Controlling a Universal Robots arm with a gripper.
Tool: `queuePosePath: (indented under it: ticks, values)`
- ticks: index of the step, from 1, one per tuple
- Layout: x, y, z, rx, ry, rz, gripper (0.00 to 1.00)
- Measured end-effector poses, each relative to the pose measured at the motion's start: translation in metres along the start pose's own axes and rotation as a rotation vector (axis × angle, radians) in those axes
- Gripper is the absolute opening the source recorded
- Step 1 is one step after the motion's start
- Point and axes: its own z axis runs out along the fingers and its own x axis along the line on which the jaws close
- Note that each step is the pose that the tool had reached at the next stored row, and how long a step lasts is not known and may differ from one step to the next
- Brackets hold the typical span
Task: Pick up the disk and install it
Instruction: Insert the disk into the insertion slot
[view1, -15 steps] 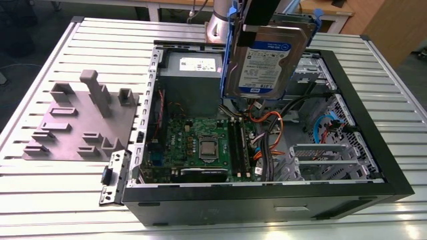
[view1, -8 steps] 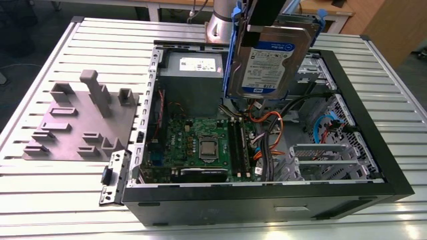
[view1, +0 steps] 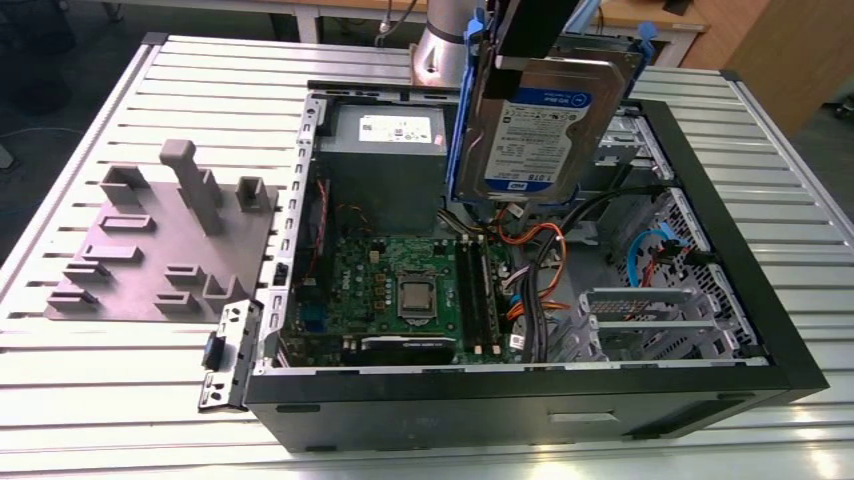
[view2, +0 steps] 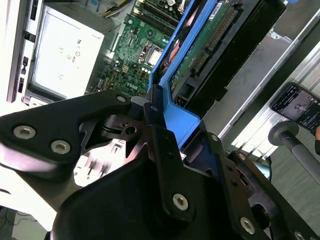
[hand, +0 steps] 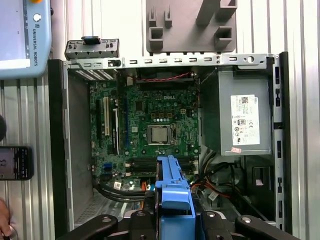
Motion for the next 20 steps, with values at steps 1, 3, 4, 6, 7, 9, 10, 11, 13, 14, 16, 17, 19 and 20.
queuePosePath:
  ticks: [1, 3, 4, 6, 7, 9, 10, 11, 13, 14, 16, 17, 19, 20]
  values:
    - [0.0, 0.0, 0.0, 0.0, 0.0, 0.0, 0.36]
    - [0.0002, -0.0001, -0.0001, 0.0, 0.0001, 0.0, 0.36]
    - [0.0003, -0.0001, 0.0, 0.0, 0.0001, 0.0, 0.36]
    - [0.0003, -0.0001, 0.0, 0.0, 0.0001, 0.0, 0.36]
    - [0.0003, -0.0001, -0.0001, 0.0, 0.0001, 0.0, 0.36]
    - [0.0004, -0.0001, 0.0, 0.0, 0.0001, 0.0, 0.36]
    - [0.0004, -0.0001, 0.0, 0.0, 0.0001, 0.0, 0.36]
    - [0.0004, -0.0001, 0.0, 0.0, 0.0001, 0.0, 0.36]
    - [0.0004, -0.0001, -0.0001, 0.0, 0.0001, 0.0, 0.36]
    - [0.0004, -0.0001, 0.0, 0.0, 0.0001, 0.0, 0.36]
    - [0.0004, -0.0001, 0.0, 0.0, 0.0001, 0.0, 0.36]
    - [0.0004, -0.0001, -0.0001, 0.0, 0.0001, 0.0, 0.36]
    - [0.0005, -0.0001, 0.0, 0.0, 0.0001, 0.0, 0.36]
    - [0.0005, -0.0001, -0.0001, 0.0, 0.0001, 0.0, 0.36]
